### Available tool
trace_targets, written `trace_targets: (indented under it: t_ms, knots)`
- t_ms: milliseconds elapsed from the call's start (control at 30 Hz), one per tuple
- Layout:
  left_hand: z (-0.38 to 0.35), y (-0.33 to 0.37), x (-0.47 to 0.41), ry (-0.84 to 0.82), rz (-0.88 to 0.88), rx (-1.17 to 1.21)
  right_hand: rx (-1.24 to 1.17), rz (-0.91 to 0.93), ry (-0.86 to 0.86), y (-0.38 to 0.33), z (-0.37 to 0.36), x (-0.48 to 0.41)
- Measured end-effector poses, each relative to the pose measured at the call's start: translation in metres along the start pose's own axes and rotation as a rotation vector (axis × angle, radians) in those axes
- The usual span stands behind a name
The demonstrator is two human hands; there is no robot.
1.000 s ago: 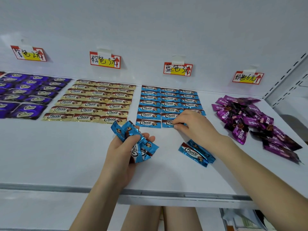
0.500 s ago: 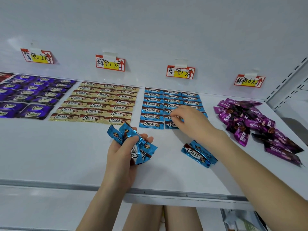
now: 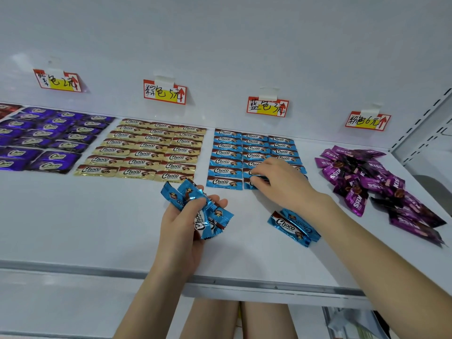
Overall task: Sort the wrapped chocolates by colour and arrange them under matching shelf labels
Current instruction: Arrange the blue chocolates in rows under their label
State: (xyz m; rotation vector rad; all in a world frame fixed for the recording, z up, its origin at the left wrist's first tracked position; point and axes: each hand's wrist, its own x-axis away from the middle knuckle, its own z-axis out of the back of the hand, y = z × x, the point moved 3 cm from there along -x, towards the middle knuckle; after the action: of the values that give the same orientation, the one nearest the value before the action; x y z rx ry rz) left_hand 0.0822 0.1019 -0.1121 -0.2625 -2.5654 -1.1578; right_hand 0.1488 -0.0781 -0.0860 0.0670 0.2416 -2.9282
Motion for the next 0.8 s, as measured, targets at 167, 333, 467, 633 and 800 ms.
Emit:
trace_targets:
  t_ms: [167,333,467,633,800]
  knots:
    - [0.000,0.000,-0.001,0.003,-0.008,0.004,-0.043,0.173,0.066,-0.029,-0.001,0.002]
    - [0.002,0.000,0.000,0.001,-0.011,0.009,-0.009,0.249,-0.018,-0.040,-0.009,-0.002]
    - [0.002,0.000,-0.001,0.000,-0.008,0.007,-0.011,0.249,-0.010,-0.039,-0.011,-0.003]
    - [0.002,-0.001,-0.002,0.013,-0.002,0.005,-0.050,0.234,-0.011,-0.037,-0.010,-0.003]
    - [0.003,-0.001,-0.002,0.014,0.007,0.011,-0.115,0.082,0.073,-0.001,0.004,0.010]
